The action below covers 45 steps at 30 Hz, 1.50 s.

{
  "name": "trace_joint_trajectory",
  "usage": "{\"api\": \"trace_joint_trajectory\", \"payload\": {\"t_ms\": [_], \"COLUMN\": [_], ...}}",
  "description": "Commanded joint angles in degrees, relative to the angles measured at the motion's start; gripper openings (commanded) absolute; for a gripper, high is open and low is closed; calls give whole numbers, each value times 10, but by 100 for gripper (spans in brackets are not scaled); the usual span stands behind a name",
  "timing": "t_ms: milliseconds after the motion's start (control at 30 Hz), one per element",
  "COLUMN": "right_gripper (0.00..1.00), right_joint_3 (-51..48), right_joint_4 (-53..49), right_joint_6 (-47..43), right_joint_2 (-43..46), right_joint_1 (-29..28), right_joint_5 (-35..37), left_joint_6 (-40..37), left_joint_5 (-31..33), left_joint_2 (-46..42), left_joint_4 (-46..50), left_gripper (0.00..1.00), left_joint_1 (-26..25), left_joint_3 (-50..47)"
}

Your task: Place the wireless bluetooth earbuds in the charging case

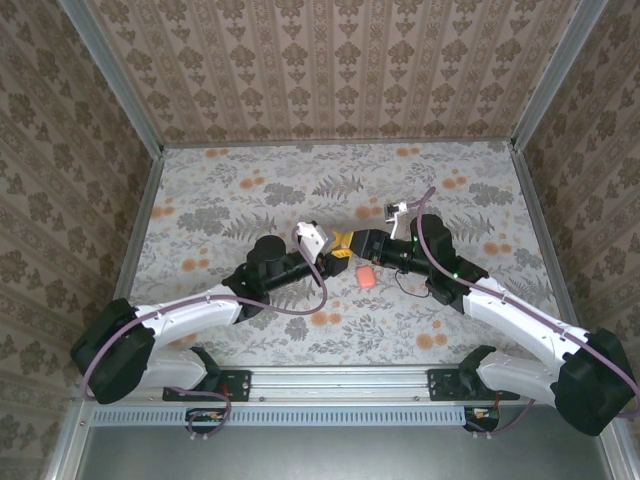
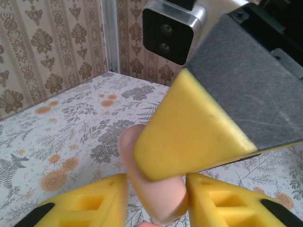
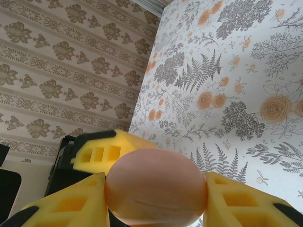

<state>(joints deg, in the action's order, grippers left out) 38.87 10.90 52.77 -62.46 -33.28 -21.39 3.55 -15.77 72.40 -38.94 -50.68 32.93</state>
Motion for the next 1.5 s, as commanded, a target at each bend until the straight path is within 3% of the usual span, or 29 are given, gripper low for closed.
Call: {"api": "trace_joint_trajectory", "payload": {"t_ms": [0, 133, 200, 267, 367, 433, 567, 667, 833, 1000, 1267, 1467], "right_gripper": [42, 46, 60, 71, 76, 71, 68, 67, 64, 61, 60, 53], "right_joint_3": [-4, -4, -3, 4, 15, 20, 15, 25, 92, 151, 189, 204], "right_joint_4": [20, 14, -6, -28, -56, -73, -75, -108, -243, -305, -349, -370], "right_joint_6": [3, -14, -49, -87, -168, -231, -360, -515, -713, -782, -832, -852], "right_joint_2": [8, 12, 23, 35, 57, 72, 87, 82, 46, -15, -66, -93], "right_joint_1": [-7, -8, -4, 10, 36, 65, 143, 176, 181, 179, 157, 143], "right_joint_5": [-8, -4, 6, 0, -27, -68, -217, -334, -392, -444, -466, -485], "left_joint_6": [12, 37, 49, 55, 59, 67, 88, 93, 87, 83, 77, 78], "left_joint_5": [-3, -10, -37, -60, -94, -124, -203, -270, -332, -362, -373, -380], "left_joint_2": [3, -2, -3, -7, -16, -21, -23, -21, -21, -18, -14, -13], "left_joint_4": [-17, 0, 12, 18, 22, 19, -7, -21, -14, -14, -24, -27], "left_gripper": [29, 21, 13, 11, 10, 10, 8, 8, 8, 8, 8, 7], "left_joint_1": [-2, 3, 12, 21, 36, 49, 81, 95, 99, 99, 98, 96], "left_joint_3": [21, 25, 29, 29, 27, 24, 15, 16, 30, 39, 47, 53]}}
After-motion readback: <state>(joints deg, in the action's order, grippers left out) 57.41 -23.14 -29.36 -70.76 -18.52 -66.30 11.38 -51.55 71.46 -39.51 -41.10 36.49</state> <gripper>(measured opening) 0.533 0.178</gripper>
